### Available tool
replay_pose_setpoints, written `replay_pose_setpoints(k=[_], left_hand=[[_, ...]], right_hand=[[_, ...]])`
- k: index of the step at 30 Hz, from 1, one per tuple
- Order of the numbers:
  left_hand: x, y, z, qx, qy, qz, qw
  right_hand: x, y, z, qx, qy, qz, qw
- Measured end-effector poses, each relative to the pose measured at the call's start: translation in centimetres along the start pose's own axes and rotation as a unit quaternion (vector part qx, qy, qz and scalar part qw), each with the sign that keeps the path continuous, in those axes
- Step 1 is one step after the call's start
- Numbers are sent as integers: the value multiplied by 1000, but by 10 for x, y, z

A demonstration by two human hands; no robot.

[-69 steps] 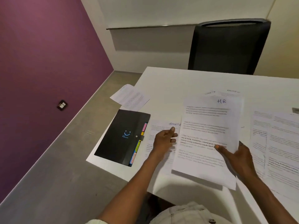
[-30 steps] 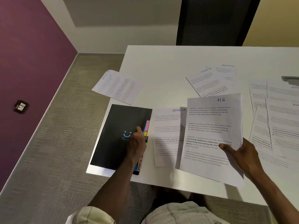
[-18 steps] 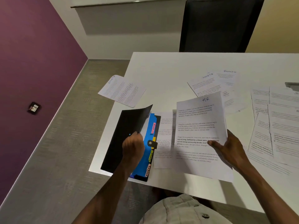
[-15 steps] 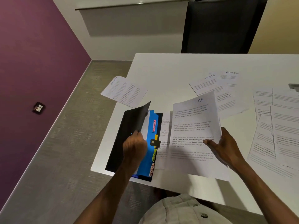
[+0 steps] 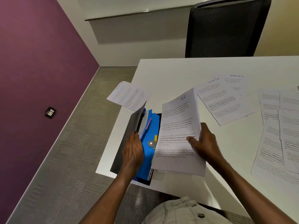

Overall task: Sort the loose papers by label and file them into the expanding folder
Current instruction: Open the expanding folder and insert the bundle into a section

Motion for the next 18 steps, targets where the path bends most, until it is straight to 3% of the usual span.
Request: replay_pose_setpoints(k=[5,9,15,18], left_hand=[[8,-18,-1,-79,-8,10,997],[16,-22,-5,-104,-19,8,994],[24,-27,-5,-119,-63,14,991],[24,-28,-4,-125,-80,25,989]], right_hand=[[-11,-5,20,25,-25,-51,998],[-19,0,37,41,-69,-37,996],[-15,-18,24,-137,-96,-69,983],[-17,-38,31,-169,-129,-77,974]])
Point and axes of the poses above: each hand's wrist, its own x-axis towards the middle knuckle, its own y-axis out of the palm, z = x × y, the point moved 5 cm from there along x, towards the middle knuckle, and after that the axes turned 2 degrees about -y, right-handed, at the moved point
